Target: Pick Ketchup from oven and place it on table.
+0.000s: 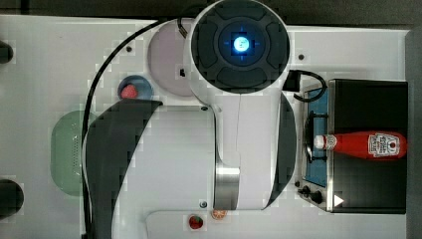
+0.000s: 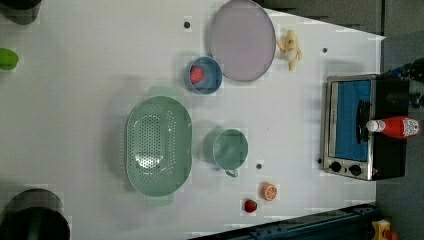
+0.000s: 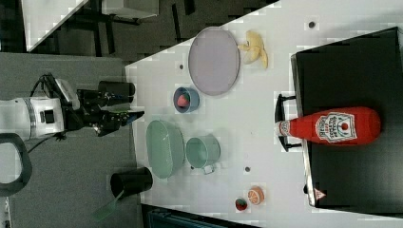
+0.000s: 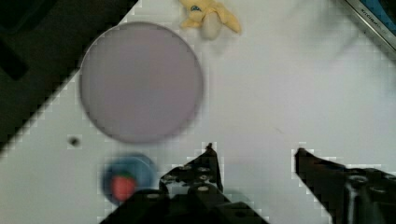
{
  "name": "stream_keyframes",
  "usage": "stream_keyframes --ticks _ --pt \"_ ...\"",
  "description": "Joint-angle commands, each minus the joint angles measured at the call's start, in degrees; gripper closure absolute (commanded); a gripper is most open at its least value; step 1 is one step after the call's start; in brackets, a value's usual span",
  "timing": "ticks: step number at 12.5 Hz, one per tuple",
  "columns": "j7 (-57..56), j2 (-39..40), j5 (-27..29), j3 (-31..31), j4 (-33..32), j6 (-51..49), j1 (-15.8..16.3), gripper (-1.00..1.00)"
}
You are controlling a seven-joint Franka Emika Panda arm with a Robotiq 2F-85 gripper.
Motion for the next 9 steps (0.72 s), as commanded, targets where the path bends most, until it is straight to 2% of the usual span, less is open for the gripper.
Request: stream_keyframes --ticks 1,3,6,9 --pt "-1.16 -21.3 -1.05 -0.95 -11.8 -12.15 -1.76 -0.58" --pt "-1.16 -21.29 -1.11 -1.14 -11.81 -12.13 -1.8 -1.0" --pt "-1.16 -21.01 -1.2 -3.58 -11.8 -12.09 -2.39 -1.0" --pt "-1.16 -19.52 -1.2 -9.14 -11.73 -11.43 -3.33 -1.0"
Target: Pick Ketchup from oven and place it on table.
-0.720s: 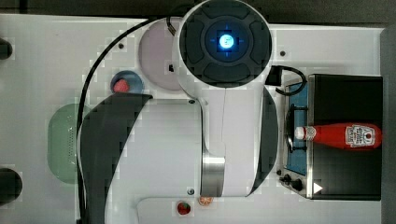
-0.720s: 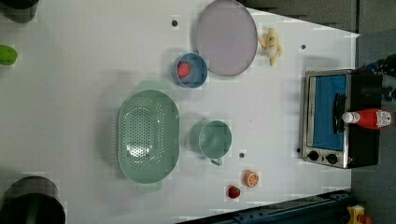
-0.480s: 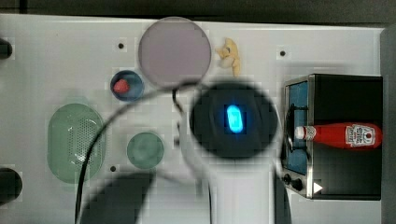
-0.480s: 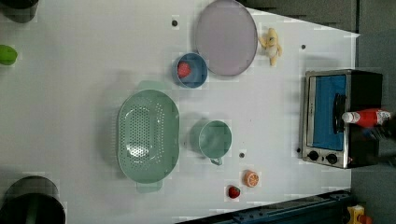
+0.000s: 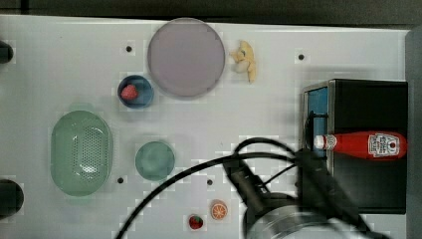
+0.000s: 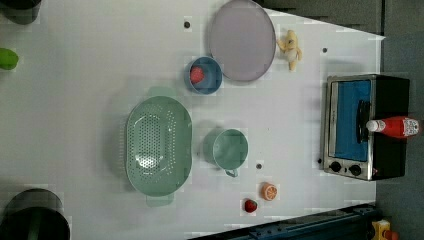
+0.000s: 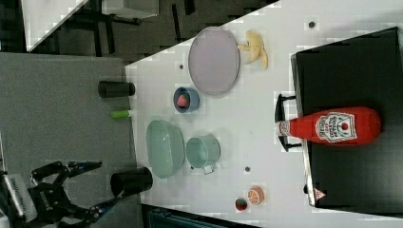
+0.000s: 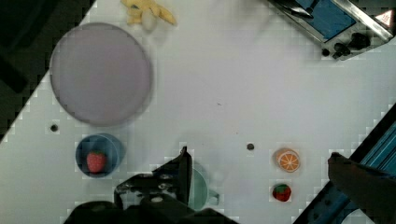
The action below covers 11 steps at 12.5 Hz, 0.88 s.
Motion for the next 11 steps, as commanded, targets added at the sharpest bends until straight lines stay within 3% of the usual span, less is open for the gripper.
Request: stream_keyframes --ticks 1,6,11 --pt "-1.16 7.49 -0.2 -5.8 -1.8 0.96 -2.67 -1.0" --pt "-1.16 13.95 -0.2 -16.96 -1.77 9.83 -2.99 -1.0" --pt "-1.16 24.31 -0.2 -24.27 -1.64 22.96 -3.45 -1.0"
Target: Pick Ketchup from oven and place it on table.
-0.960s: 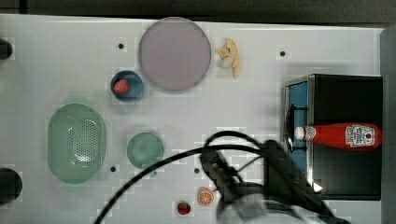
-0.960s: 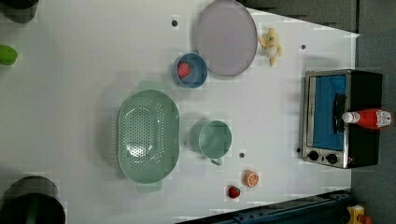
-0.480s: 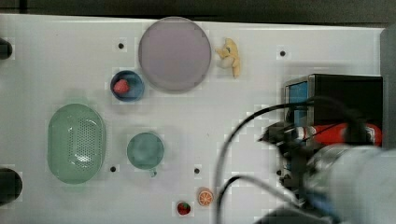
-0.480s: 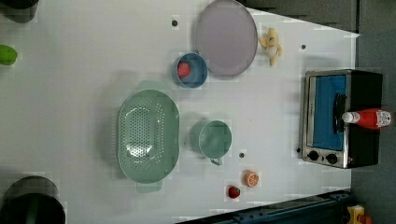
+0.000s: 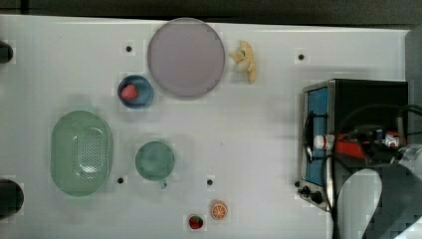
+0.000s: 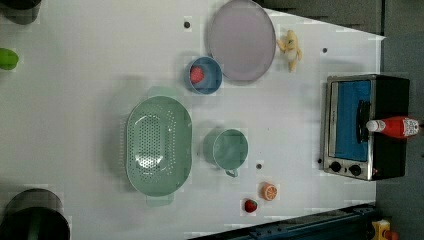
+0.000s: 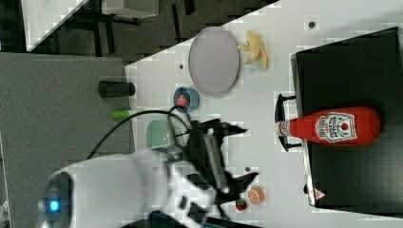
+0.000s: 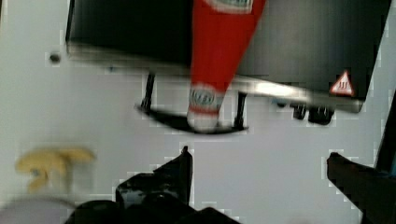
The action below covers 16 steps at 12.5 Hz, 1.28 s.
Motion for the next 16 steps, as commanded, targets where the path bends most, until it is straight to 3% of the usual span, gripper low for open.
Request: stream_keyframes --ticks 1,5,9,16 --pt "-1.16 4.05 0.36 -2.68 2.13 5.68 0.54 -1.0" --pt "-1.15 12.27 1.4 -7.26 3.18 13.88 -0.1 -1.0" --pt "-1.13 18.55 9.67 -8.45 3.55 16.98 -1.3 -1.0" --pt "-1.14 23.41 9.87 -8.4 3.34 20.8 -1.97 -1.0"
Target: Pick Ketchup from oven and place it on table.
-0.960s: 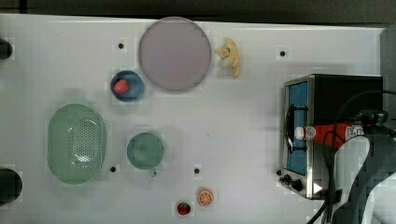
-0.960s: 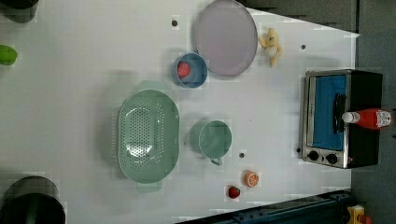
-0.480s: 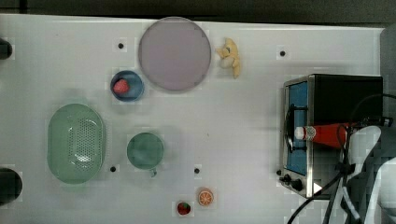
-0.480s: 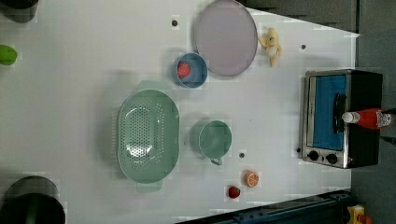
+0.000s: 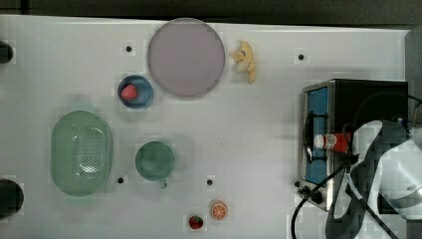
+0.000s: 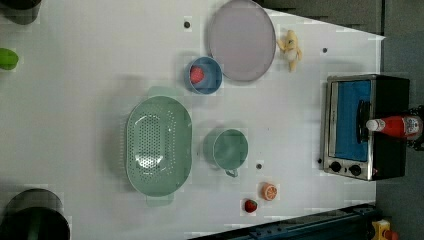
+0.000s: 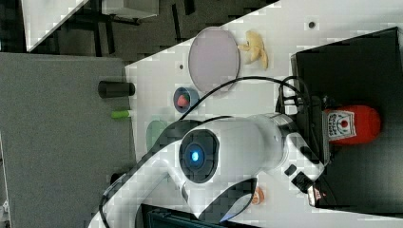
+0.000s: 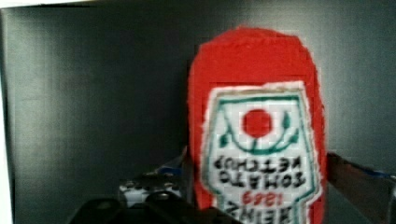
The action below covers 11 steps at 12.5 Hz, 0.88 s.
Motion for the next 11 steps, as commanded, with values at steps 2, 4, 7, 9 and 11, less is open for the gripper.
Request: stream_keyframes --ticks 2,4,7,9,11 --pt "-1.14 -0.66 -0.45 0.6 0.01 0.22 -1.65 -0.92" --pt "-1.14 -0.07 0.11 0.64 -0.08 0.74 -1.68 -0.43" --pt "-1.14 -0.26 0.08 0.67 0.37 0.77 -1.49 -0.29" --pt "-1.31 -1.29 -0.19 0.7 2.32 0.55 -1.01 -0.29" --pt "-5.27 -4.06 -2.27 0.92 6.99 -2.0 0.32 -0.29"
